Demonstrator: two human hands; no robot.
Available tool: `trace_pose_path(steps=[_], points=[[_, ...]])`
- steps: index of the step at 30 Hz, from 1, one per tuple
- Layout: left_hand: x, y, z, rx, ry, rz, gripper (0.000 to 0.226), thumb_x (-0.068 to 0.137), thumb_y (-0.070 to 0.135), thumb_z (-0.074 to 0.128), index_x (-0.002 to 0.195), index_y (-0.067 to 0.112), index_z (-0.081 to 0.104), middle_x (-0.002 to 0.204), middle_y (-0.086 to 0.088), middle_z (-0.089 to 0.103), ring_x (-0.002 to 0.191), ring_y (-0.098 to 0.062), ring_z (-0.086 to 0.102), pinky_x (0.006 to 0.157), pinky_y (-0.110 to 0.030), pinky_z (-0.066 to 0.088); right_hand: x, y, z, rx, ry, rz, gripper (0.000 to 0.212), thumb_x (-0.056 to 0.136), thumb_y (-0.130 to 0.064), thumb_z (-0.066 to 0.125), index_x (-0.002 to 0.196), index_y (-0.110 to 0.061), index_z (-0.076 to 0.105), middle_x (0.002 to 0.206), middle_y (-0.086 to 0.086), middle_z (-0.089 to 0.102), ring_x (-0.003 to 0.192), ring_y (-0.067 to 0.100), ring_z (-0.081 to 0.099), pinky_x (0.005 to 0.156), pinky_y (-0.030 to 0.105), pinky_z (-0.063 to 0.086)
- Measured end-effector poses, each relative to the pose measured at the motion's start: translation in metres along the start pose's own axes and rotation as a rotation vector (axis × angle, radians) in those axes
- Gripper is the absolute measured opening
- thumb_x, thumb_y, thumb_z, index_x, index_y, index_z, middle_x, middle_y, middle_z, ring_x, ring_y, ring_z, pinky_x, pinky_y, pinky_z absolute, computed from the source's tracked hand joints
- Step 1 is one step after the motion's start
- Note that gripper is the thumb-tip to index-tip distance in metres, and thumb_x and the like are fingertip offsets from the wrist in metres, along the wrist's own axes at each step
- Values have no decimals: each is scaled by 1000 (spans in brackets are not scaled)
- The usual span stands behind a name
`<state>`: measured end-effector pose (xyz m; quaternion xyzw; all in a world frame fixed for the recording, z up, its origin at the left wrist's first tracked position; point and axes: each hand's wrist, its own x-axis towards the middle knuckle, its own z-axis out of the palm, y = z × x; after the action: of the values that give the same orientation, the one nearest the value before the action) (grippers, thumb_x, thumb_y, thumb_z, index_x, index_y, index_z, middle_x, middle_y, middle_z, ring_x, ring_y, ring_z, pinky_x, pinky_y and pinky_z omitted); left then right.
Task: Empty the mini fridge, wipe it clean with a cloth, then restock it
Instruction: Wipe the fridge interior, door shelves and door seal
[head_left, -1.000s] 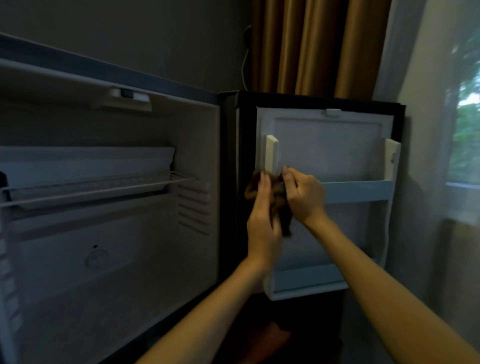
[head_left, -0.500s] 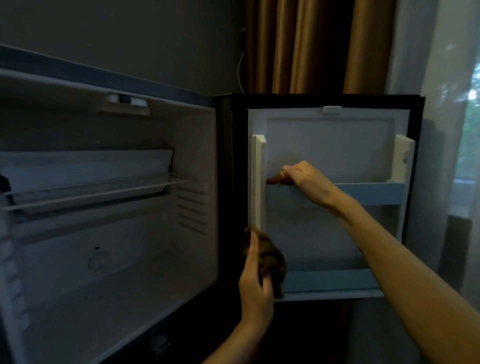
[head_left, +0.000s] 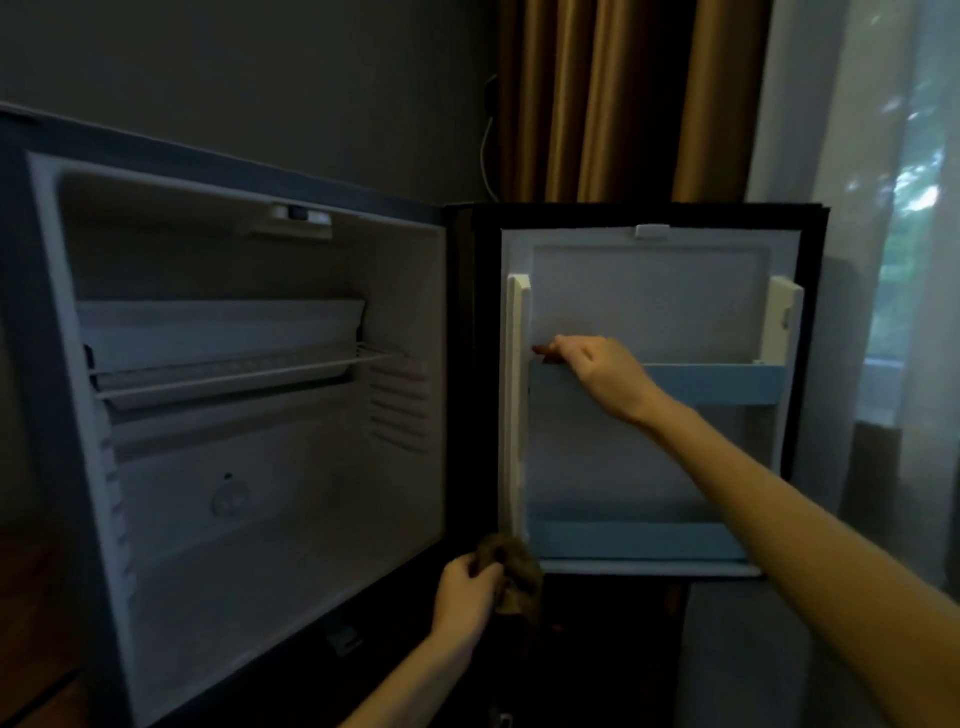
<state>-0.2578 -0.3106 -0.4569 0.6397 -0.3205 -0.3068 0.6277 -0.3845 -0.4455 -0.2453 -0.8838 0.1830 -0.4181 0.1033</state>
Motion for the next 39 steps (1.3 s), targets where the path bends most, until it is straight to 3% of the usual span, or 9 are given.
trace_pose_path(steps=[3, 7, 11, 16, 20, 27, 30, 35, 39], points=[[-5, 49, -23, -201, 94, 70, 15, 93, -2, 51, 92, -1, 66, 76, -14, 66, 69, -23, 61, 63, -30, 47, -52, -22, 19, -48, 252, -230, 39, 96, -36, 44, 116, -13, 68, 109, 7, 63, 104, 20, 58, 88, 21, 40], [-25, 128, -13, -353, -92, 151, 17, 95, 6, 53, 91, 13, 68, 72, -7, 68, 65, -18, 63, 60, -28, 49, -102, -44, 48, 93, -41, -243, 50, 91, -43, 58, 138, -29, 50, 135, -8, 45, 124, 6, 47, 102, 20, 40], [-39, 168, 2, -107, -232, 340, 20, 95, 9, 54, 84, 17, 68, 74, 0, 69, 68, -11, 63, 62, -24, 47, -96, -43, 32, 208, 178, -189, 54, 76, -5, 66, 126, -23, 57, 129, -5, 46, 117, 3, 51, 98, 27, 48], [-10, 177, -17, 120, -10, 644, 38, 93, 14, 60, 131, 20, 56, 109, 5, 68, 93, 2, 61, 81, -13, 46, -79, -20, -28, -203, 453, -194, 51, 74, 1, 71, 121, -14, 59, 128, 1, 50, 109, 15, 55, 85, 24, 51], [8, 179, -17, 155, 63, 593, 47, 99, 10, 48, 145, 12, 39, 138, -4, 54, 124, -7, 49, 96, -13, 35, -46, -17, -28, -331, 159, -123, 51, 82, -13, 71, 131, -17, 57, 129, 2, 57, 122, 20, 52, 97, 37, 48], [18, 176, 0, 233, 73, 799, 57, 98, 3, 43, 151, 16, 29, 152, -2, 37, 140, -12, 33, 110, -22, 30, 10, -34, 3, -527, -180, 51, 21, 90, -28, 61, 100, -15, 50, 110, 12, 63, 100, 34, 59, 72, 37, 42], [18, 171, -1, 353, 70, 948, 61, 94, -1, 47, 149, 21, 34, 157, 0, 28, 143, -9, 24, 114, -29, 31, 1, -25, -13, -262, -247, -39, 26, 92, -28, 61, 112, -15, 53, 113, 4, 59, 104, 22, 57, 83, 35, 47], [27, 173, -6, 494, 26, 953, 45, 96, 3, 45, 133, 25, 56, 160, 2, 17, 124, 2, 39, 77, 9, 26, -26, -19, -59, 318, -389, -3, 39, 91, -29, 58, 126, -14, 62, 130, -6, 60, 118, 4, 55, 98, 16, 44], [29, 177, -5, 515, 47, 972, 47, 93, -1, 44, 130, 23, 59, 158, -2, 26, 137, -14, 38, 99, -17, 39, -18, -24, -48, 233, -207, 5, 31, 95, -26, 58, 123, -15, 63, 117, -1, 64, 110, 9, 60, 91, 19, 47]])
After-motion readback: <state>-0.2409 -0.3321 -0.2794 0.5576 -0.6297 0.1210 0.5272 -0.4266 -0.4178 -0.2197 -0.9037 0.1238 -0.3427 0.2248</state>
